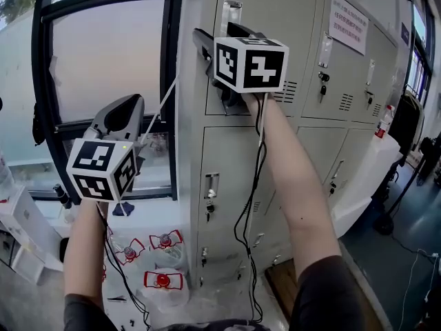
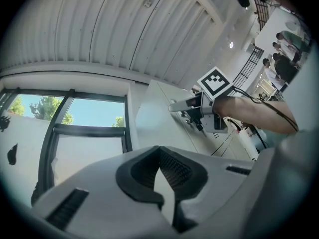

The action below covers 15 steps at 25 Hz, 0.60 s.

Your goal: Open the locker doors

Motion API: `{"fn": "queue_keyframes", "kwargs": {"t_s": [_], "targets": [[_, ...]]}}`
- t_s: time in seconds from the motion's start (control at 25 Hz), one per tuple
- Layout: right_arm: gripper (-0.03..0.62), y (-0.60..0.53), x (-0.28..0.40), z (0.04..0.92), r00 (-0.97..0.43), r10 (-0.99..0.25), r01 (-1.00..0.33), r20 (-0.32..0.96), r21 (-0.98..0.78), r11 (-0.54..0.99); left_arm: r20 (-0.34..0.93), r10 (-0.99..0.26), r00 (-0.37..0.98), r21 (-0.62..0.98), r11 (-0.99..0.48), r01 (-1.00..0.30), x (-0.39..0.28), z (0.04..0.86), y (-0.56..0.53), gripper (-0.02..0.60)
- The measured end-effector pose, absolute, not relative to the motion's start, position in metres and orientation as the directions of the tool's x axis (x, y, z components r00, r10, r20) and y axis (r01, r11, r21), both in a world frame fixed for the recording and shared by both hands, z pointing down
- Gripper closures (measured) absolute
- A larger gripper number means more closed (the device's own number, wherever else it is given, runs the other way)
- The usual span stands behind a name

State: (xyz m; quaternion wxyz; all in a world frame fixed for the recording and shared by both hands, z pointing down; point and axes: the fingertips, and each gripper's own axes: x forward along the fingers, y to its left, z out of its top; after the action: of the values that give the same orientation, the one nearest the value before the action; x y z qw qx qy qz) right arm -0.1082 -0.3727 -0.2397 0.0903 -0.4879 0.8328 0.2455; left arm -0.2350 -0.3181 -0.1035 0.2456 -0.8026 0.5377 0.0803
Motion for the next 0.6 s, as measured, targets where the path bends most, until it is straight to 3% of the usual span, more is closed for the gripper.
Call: {"fn": "queue_keyframes", "kwargs": {"t_s": [0.2, 0.6], "targets": [[0.281, -0.375, -0.109, -0.245, -0.451, -0.782, -0.892, -0.43, 0.224, 0.391, -0.394, -0.816, 0.423, -0.289, -0.327, -0.9, -0.235, -0.099, -0.318, 0.572], [0.283, -0.369, -0.106, -0.246, -0.423, -0.796, -0.906, -0.433, 0.194, 0.376, -0.389, -0.813, 0.433, -0.266, -0.351, -0.898, -0.238, -0.093, -0.315, 0.572]]}}
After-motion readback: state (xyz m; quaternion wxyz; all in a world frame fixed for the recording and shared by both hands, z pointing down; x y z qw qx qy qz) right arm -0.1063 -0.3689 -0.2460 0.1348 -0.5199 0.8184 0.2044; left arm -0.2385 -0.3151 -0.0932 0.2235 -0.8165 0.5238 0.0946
